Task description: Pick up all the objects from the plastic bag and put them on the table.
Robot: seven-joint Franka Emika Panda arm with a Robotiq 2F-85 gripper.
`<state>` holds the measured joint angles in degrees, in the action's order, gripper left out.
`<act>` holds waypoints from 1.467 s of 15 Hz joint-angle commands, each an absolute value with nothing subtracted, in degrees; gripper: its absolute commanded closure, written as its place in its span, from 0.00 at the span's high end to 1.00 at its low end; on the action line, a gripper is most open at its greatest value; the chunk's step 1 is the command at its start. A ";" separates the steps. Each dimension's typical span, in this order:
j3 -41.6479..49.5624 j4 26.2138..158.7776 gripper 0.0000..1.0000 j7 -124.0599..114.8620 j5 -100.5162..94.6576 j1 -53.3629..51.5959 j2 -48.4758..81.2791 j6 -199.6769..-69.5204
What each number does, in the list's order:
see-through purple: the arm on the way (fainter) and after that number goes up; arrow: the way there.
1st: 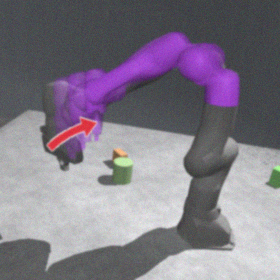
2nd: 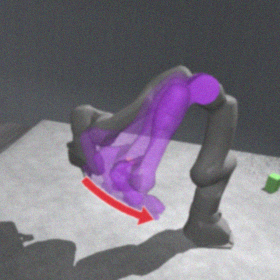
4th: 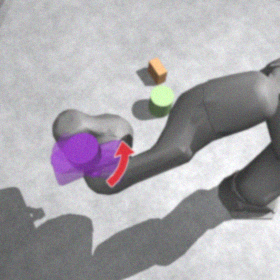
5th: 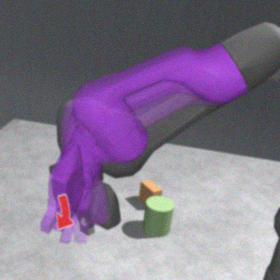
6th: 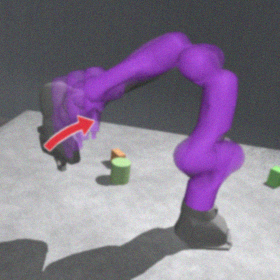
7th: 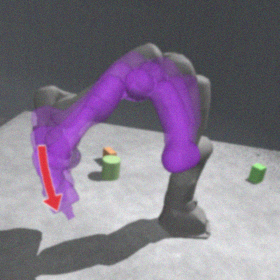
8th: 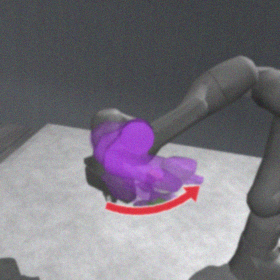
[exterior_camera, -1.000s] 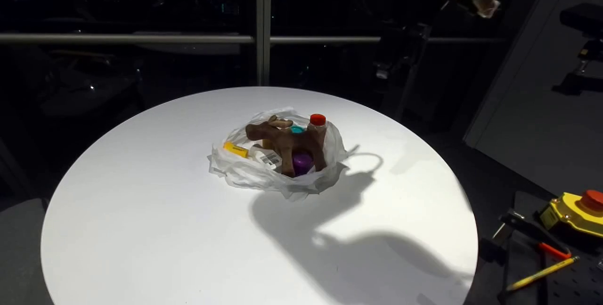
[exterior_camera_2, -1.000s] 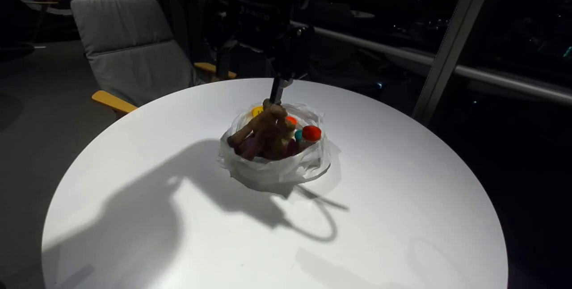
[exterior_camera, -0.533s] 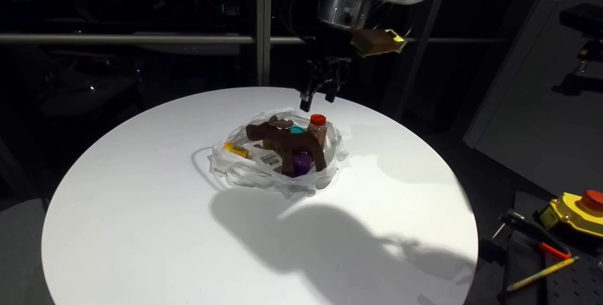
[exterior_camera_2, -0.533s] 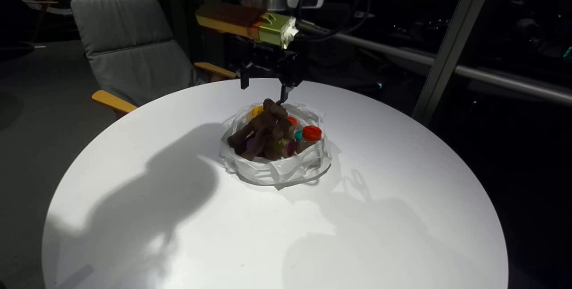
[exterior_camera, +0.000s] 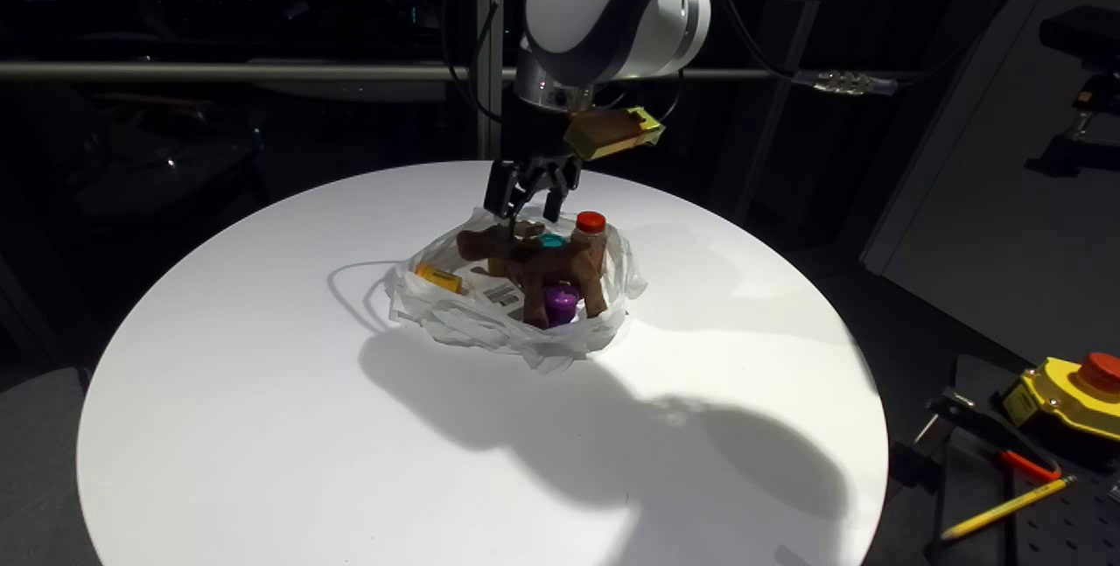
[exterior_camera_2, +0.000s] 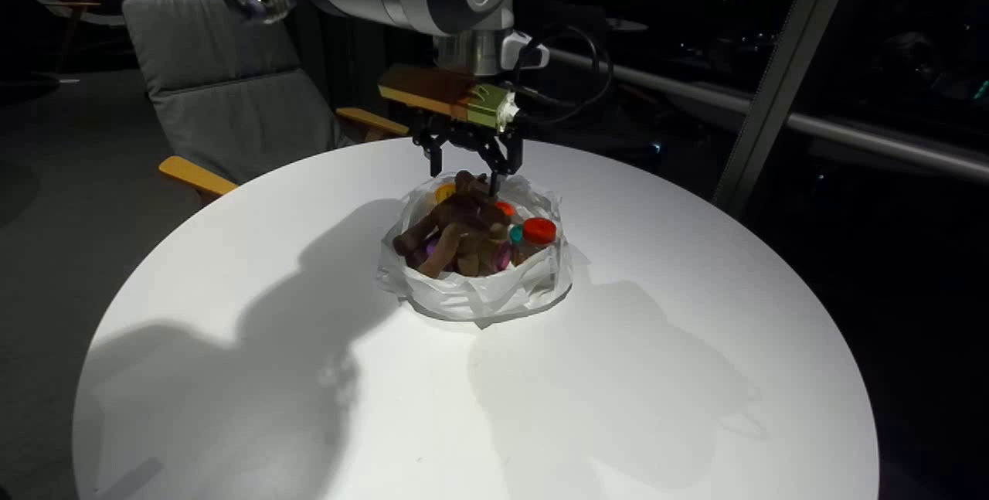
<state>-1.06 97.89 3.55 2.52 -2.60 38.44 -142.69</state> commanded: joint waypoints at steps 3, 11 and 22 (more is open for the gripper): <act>-0.42 86.84 1.00 2.24 0.69 -2.78 47.28 -139.02; 0.84 82.34 0.33 1.17 -1.28 -3.09 50.63 -137.32; -0.72 103.20 0.07 -1.27 3.34 -0.88 26.84 -143.62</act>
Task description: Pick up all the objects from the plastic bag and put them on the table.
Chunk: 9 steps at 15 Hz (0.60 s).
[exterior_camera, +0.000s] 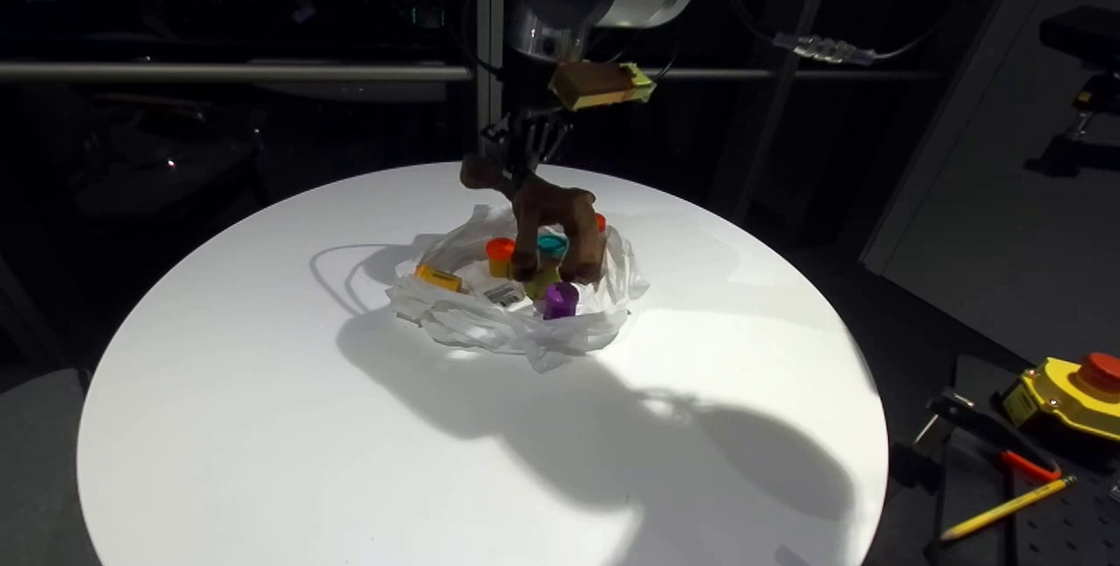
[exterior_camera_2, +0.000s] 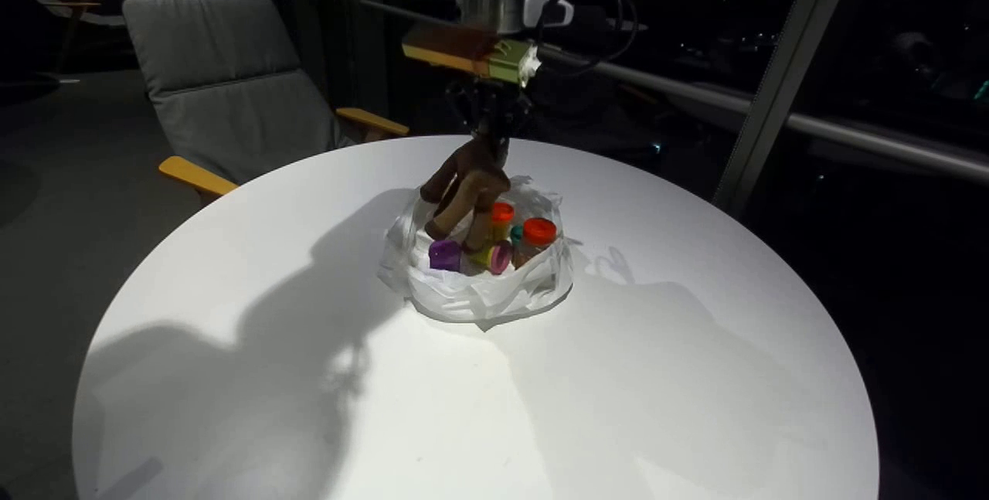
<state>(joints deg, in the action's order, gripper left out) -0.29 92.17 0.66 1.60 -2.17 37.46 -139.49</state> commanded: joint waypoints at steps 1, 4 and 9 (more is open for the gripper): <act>-0.22 105.92 0.07 -2.41 3.79 -0.65 23.92 -144.73; 1.99 113.72 0.07 -5.72 4.92 1.13 16.21 -145.54; 5.54 119.50 0.07 -7.75 6.02 4.96 11.86 -142.99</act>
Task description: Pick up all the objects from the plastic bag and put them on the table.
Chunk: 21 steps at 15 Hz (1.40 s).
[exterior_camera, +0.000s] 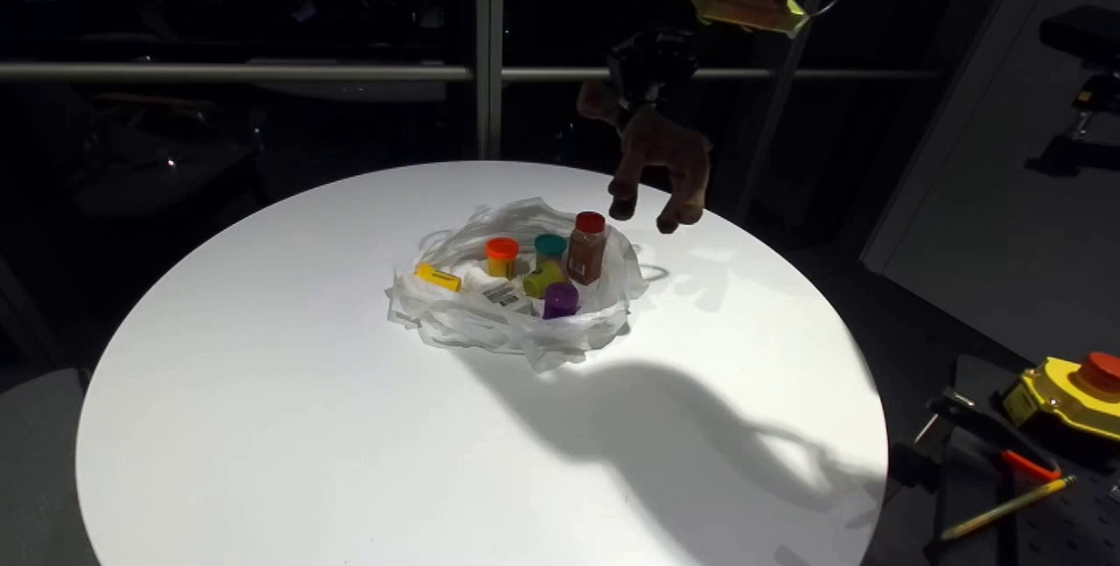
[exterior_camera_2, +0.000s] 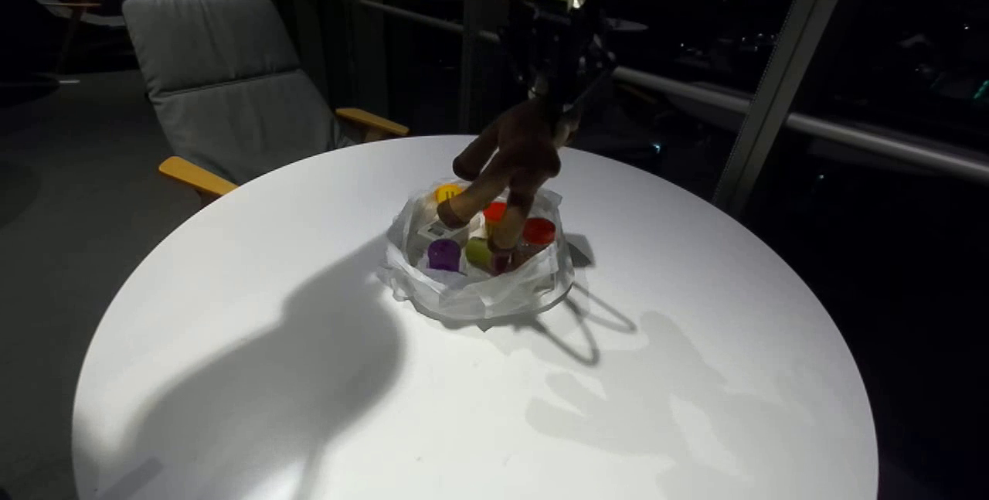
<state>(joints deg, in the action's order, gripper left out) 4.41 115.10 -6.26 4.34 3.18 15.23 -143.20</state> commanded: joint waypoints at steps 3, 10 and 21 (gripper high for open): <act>6.56 119.25 0.07 -5.69 5.66 6.68 15.31 -142.50; 9.83 111.82 0.07 -7.38 0.84 7.91 29.64 -137.36; 8.33 110.10 0.81 -6.08 0.89 8.06 27.61 -139.92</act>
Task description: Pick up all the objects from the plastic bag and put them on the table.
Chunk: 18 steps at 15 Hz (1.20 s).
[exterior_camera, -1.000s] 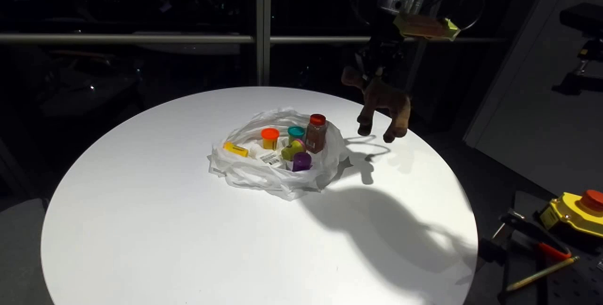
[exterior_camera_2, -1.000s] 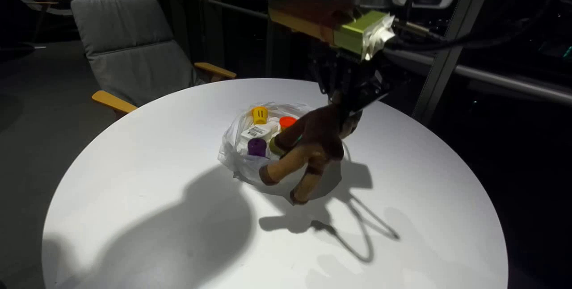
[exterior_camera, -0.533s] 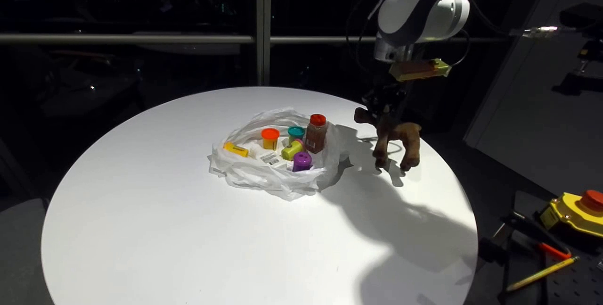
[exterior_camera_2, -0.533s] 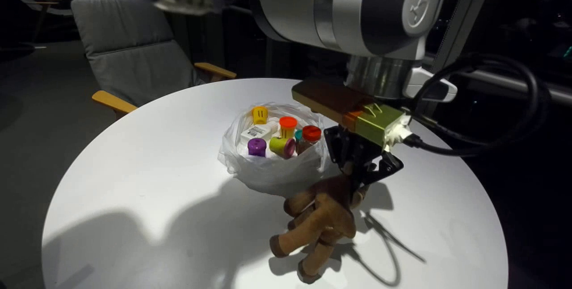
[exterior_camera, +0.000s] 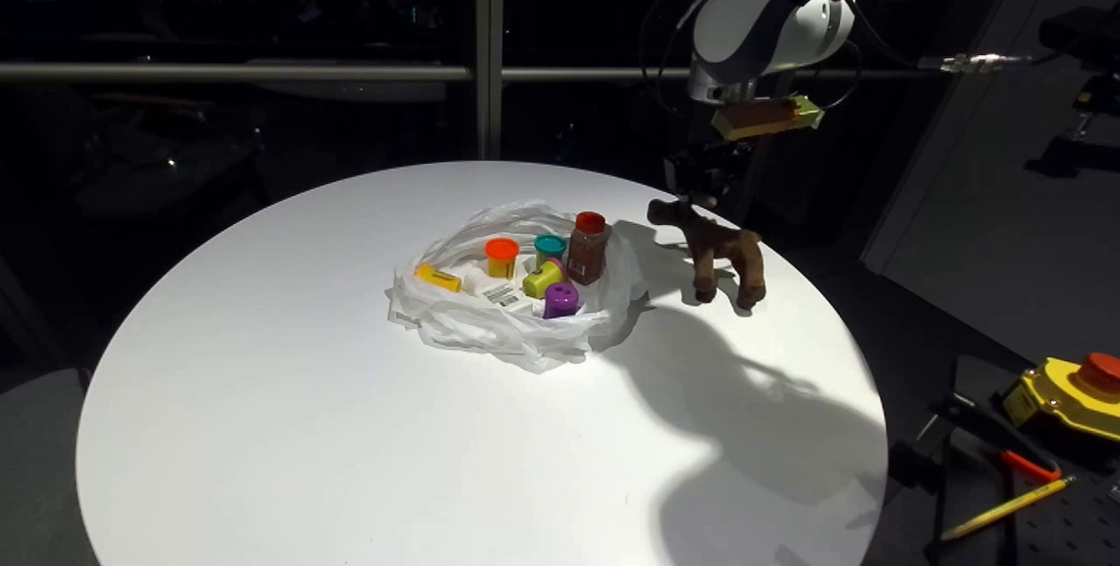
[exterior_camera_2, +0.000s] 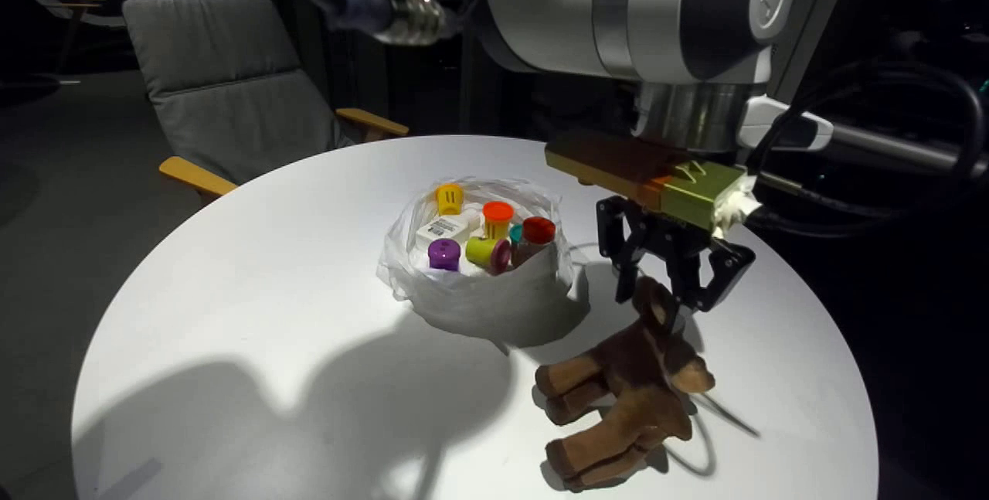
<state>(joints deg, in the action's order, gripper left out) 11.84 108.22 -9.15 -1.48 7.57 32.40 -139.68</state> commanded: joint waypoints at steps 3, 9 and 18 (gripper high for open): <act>4.09 108.45 0.99 -1.76 4.03 8.41 26.35 -139.22; -1.18 102.50 1.00 10.36 7.67 9.10 29.21 -133.44; 0.10 95.57 1.00 11.97 1.34 6.75 37.23 -133.36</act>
<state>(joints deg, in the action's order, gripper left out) -0.35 99.75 11.71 2.91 7.54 34.13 -133.71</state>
